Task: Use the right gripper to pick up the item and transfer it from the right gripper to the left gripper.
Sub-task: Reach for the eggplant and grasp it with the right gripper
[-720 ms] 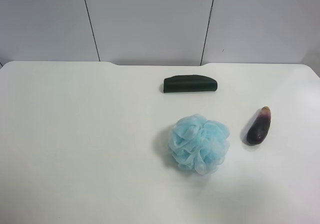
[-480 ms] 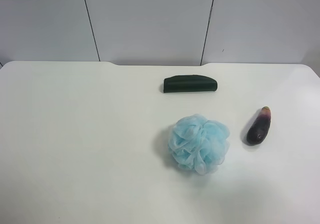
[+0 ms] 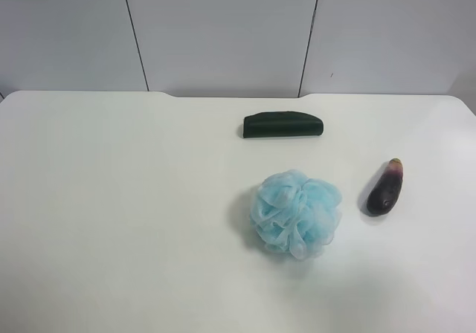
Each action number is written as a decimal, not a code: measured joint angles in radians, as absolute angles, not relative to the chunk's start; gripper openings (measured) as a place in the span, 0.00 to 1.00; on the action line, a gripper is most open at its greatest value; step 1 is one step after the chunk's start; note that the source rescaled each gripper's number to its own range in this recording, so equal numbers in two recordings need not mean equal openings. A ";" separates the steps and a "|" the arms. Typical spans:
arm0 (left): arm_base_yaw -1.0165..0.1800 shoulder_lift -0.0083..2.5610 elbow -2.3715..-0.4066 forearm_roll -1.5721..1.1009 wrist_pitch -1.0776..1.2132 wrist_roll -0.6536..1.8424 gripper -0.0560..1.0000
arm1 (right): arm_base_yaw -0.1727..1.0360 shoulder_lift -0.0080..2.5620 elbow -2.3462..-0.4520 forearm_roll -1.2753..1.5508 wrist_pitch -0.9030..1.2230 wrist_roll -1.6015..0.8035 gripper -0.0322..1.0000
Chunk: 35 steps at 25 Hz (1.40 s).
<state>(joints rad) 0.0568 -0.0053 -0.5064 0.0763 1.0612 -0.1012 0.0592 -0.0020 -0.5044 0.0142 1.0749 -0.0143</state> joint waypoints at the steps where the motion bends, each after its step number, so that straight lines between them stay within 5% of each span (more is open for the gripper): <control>1: 0.057 -0.005 -0.506 0.076 1.061 -0.101 1.00 | 0.059 -0.002 -0.504 0.014 1.075 -0.014 1.00; 24: 0.057 -0.005 -0.506 0.076 1.061 -0.101 1.00 | 0.059 0.008 -0.504 0.011 1.075 0.019 1.00; 35: 0.057 -0.005 -0.506 0.076 1.061 -0.101 1.00 | 0.059 0.483 -0.647 0.011 1.092 0.152 1.00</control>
<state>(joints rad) 0.0568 -0.0053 -0.5064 0.0763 1.0612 -0.1012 0.0592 0.4827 -0.6466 0.0108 1.0923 0.1525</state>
